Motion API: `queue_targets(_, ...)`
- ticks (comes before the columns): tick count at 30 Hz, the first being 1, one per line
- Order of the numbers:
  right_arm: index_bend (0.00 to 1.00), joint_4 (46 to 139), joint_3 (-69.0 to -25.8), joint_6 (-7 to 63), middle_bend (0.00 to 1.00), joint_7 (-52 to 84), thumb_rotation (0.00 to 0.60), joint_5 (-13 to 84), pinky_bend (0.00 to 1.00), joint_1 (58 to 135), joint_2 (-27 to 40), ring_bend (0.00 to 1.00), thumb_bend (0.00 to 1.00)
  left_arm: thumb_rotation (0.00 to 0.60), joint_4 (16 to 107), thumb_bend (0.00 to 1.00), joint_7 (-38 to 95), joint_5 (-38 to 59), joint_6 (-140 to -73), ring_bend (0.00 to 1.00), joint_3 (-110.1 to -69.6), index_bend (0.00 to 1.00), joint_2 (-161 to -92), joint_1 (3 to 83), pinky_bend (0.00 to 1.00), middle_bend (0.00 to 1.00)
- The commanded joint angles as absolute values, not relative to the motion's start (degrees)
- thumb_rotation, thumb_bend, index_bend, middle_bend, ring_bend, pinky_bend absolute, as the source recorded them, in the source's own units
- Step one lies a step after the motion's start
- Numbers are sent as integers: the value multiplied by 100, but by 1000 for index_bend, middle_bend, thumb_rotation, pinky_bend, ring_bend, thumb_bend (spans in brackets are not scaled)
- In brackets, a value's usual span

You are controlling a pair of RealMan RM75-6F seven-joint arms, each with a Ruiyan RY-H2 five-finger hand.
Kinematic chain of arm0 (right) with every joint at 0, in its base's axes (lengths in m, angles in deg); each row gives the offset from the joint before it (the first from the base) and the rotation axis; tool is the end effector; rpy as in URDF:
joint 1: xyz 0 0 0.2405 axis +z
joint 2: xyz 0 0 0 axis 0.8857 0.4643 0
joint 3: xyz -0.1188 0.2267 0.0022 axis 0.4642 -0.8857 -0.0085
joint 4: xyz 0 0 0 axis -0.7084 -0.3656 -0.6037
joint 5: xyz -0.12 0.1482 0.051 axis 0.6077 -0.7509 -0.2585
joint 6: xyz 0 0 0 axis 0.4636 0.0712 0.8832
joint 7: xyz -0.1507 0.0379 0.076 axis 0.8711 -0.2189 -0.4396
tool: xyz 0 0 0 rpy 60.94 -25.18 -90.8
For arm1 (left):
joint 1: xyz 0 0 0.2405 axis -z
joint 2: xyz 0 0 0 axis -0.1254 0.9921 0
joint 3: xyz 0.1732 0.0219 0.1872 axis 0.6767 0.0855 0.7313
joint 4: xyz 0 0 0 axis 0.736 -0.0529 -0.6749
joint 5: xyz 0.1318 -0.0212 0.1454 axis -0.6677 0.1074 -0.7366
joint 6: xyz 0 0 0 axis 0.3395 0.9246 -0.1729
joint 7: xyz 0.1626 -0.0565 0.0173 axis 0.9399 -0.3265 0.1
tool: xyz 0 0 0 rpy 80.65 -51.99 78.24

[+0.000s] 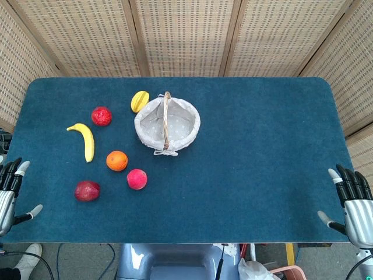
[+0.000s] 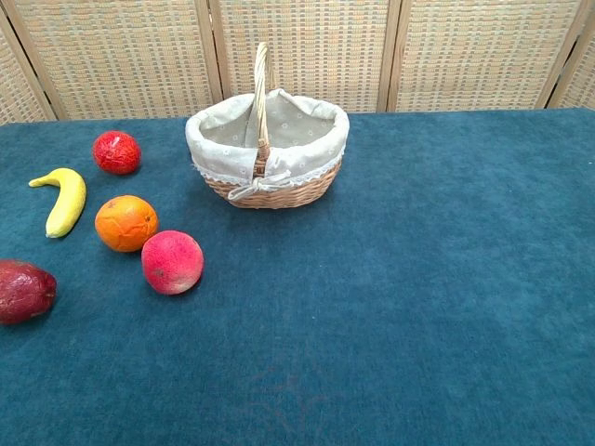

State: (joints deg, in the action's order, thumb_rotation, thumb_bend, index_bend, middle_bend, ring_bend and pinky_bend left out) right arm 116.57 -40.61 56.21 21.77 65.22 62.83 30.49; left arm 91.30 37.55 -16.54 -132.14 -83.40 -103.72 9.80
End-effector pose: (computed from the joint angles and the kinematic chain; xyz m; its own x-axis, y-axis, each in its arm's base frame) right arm -0.2784 -0.1861 0.2029 0.4439 0.1084 0.8895 -0.8907 -0.0553 0.4512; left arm -0.2758 0.1914 0.1819 0.4495 -0.0370 0.8925 0.8929 -0.0090 -0.4501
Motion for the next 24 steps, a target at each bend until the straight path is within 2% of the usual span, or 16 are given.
queue_targets(1, 0, 11651, -4063, 5625, 0, 2144, 600, 6527, 0, 6287, 3046, 0, 0, 600, 9127, 0, 3754, -1657, -13198, 0, -8331, 0, -10371, 980, 0, 0)
queue_targets(8, 0, 11650, -4038, 5651, 0, 2092, 600, 6572, 0, 6275, 3058, 0, 0, 600, 9039, 0, 3652, -1480, -12800, 0, -8367, 0, -10358, 1161, 0, 0)
queue_targets(13, 0, 11602, -4069, 5598, 0, 1985, 600, 6495, 0, 6305, 3064, 0, 0, 600, 8500, 0, 2833, -782, -11607, 0, -8801, 0, -10609, 1889, 0, 0)
queue_targets(17, 0, 11582, -4106, 5484, 0, 1981, 600, 6397, 0, 6366, 3054, 0, 0, 600, 7751, 0, 2412, -359, -10598, 0, -9221, 0, -11124, 2677, 0, 0)
queue_targets(21, 0, 11567, -4156, 5432, 0, 1976, 600, 6273, 0, 6392, 3043, 0, 0, 600, 7202, 0, 2209, -70, -9877, 0, -9460, 0, -11570, 3266, 6, 0)
queue_targets(24, 0, 11543, -4185, 5375, 0, 1991, 600, 6170, 0, 6412, 3025, 0, 0, 600, 6876, 0, 2313, 168, -9425, 0, -9549, 0, -11867, 3641, 47, 0)
